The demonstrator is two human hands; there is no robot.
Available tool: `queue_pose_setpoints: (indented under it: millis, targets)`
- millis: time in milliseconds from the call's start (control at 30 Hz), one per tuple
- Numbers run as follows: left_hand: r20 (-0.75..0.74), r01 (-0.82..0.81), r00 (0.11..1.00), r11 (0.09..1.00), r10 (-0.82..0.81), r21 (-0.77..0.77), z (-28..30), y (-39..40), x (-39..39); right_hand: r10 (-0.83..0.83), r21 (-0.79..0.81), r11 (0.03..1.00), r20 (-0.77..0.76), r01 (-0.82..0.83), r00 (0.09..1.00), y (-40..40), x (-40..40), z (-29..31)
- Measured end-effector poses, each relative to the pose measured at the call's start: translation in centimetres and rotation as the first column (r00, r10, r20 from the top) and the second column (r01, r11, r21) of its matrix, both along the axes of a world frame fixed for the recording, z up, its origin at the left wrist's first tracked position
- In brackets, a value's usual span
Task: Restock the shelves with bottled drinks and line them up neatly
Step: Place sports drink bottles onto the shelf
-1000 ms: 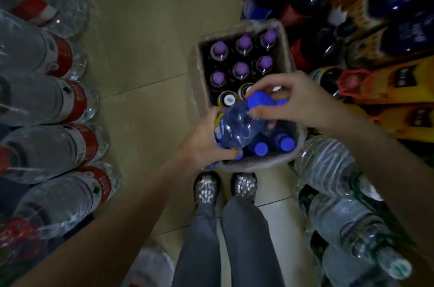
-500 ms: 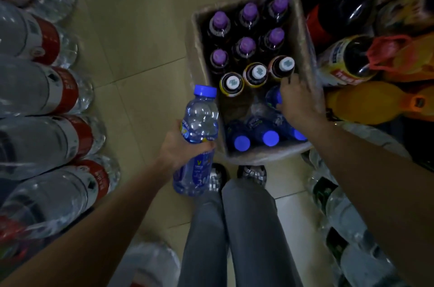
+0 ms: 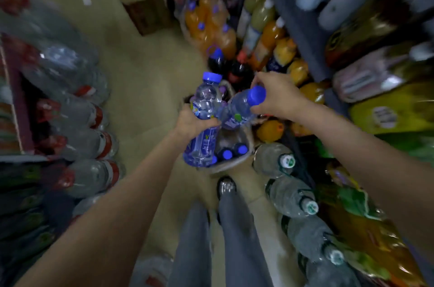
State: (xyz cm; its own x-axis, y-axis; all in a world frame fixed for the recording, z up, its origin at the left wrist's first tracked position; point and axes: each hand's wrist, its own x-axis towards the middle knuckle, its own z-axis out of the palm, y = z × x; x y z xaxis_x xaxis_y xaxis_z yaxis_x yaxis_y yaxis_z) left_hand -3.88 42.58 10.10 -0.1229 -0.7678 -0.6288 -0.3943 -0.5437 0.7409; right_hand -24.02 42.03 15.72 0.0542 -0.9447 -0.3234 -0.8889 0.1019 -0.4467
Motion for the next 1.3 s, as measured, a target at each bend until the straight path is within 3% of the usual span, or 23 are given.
queue_pose_setpoints:
  millis: [100, 200, 333, 467, 567, 633, 733, 867, 1067, 1300]
  targets:
    - [-0.054, 0.04, 0.998, 0.999, -0.042, -0.028, 6.3, 0.0, -1.3, -0.004, -0.151, 0.988, 0.008, 0.005, 1.0, 3.2, -1.5, 9.4]
    - [-0.198, 0.08, 0.976, 0.995, -0.091, -0.062, 12.6, 2.0, -3.3, -0.084, -0.267, 0.96, -0.003, 0.08, 0.996, 8.8, -3.2, 17.9]
    - [-0.287, 0.236, 0.912, 0.948, -0.292, -0.212, 21.3, 6.7, -5.6, -0.293, -0.411, 0.836, 0.224, 0.363, 0.93, 18.2, -5.1, 28.4]
    - [-0.323, 0.416, 0.793, 0.846, -0.517, -0.333, 30.2, 12.0, -8.7, -0.353, -0.45, 0.591, 0.602, 0.67, 0.716, 28.0, -6.3, 36.8]
    - [-0.332, 0.53, 0.667, 0.737, -0.668, -0.418, 36.0, 16.5, -12.1, -0.259, -0.367, 0.333, 0.85, 0.869, 0.459, 34.9, -7.2, 41.0]
    - [-0.313, 0.58, 0.574, 0.646, -0.757, -0.496, 39.2, 19.6, -14.3, -0.2, -0.3, 0.205, 0.919, 0.932, 0.34, 39.3, -7.7, 43.1]
    - [-0.3, 0.602, 0.466, 0.547, -0.832, -0.582, 43.2, 25.4, -17.7, -0.191, -0.339, 0.12, 0.915, 0.933, 0.357, 46.0, -8.3, 45.0]
    - [-0.22, 0.605, 0.415, 0.448, -0.883, -0.658, 45.9, 34.8, -22.8, -0.21, -0.414, -0.015, 0.891, 0.91, 0.402, 55.8, -9.6, 46.4]
    - [0.179, 0.634, 0.277, 0.04, -0.944, -0.772, 47.6, 52.3, -30.5, -0.242, -0.42, -0.241, 0.899, 0.875, 0.365, 75.5, -13.3, 47.2]
    - [0.245, 0.543, 0.218, -0.091, -0.945, -0.835, 48.6, 70.4, -38.0, -0.36, -0.386, -0.553, 0.91, 0.739, 0.206, 96.5, -17.6, 47.5]
